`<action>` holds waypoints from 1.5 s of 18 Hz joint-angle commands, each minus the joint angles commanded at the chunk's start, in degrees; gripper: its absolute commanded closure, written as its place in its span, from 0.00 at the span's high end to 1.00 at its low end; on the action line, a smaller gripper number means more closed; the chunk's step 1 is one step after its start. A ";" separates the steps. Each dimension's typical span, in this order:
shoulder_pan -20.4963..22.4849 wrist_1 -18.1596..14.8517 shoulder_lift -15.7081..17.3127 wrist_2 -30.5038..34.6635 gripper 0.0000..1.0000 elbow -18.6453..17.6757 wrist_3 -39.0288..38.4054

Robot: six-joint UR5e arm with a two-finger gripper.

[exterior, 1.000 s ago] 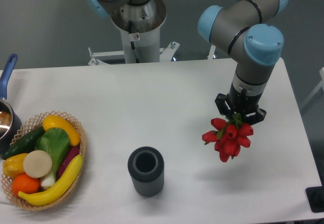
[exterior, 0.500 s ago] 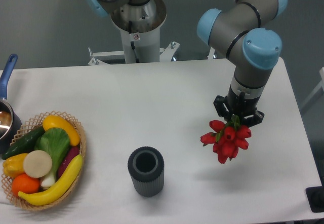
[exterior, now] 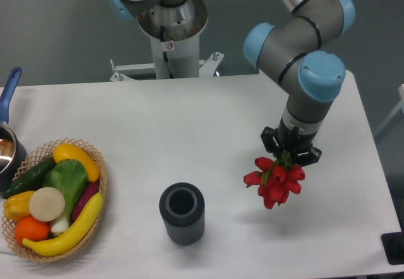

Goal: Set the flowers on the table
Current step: 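Lower the held red tulips toward the table beside the grey cup, then open the gripper to release the tulips onto the table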

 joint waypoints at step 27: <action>2.46 10.46 4.91 -0.09 1.00 -6.86 3.69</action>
